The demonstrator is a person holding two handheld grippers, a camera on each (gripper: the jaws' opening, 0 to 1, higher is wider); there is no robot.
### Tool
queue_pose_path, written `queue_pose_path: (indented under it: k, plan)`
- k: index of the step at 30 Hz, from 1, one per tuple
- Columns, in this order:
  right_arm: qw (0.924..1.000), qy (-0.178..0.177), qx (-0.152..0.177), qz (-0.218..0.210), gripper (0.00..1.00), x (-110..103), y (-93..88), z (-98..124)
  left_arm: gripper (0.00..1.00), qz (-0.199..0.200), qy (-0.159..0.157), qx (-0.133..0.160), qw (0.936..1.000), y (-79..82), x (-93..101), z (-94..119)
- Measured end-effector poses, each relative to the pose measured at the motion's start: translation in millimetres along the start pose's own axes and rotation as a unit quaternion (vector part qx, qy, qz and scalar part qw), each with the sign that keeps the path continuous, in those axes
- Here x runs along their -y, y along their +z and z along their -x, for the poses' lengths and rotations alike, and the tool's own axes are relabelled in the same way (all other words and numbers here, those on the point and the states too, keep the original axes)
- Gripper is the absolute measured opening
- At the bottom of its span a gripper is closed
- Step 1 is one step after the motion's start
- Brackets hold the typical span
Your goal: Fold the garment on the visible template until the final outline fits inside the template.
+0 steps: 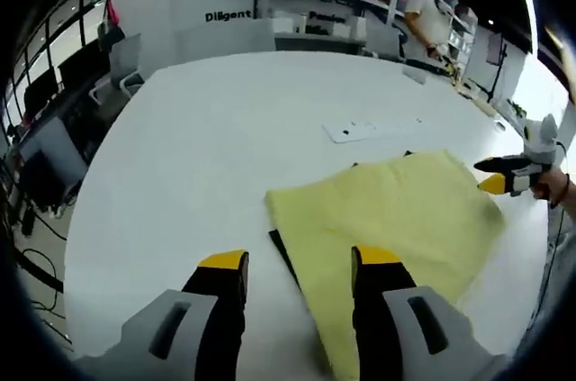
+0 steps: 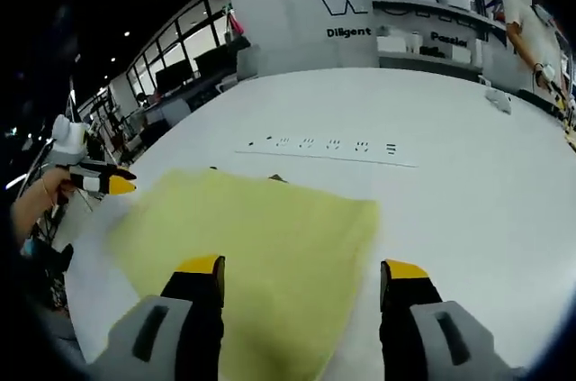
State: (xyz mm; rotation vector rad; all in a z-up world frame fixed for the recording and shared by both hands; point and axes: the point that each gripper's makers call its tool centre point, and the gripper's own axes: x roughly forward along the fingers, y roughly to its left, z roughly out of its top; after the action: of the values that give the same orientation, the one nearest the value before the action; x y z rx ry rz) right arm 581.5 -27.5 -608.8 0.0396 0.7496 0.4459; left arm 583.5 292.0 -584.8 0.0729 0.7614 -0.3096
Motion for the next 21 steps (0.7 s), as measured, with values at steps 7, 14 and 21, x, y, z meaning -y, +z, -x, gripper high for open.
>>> queue_pose_path:
  k: [7,14,21]
  plan:
    - [0.9997,0.021,-0.009,0.012,0.71,-10,-18.0,17,0.48,0.002,-0.012,-0.013,0.9998,-23.2,13.4,12]
    - [0.9991,0.031,-0.023,0.018,0.70,-15,-36.8,27,0.47,-0.004,-0.035,-0.015,0.9993,-35.7,23.4,18]
    - [0.9983,0.033,-0.037,0.031,0.69,-20,-55.0,36,0.47,-0.010,-0.044,-0.010,0.9989,-47.9,28.1,30]
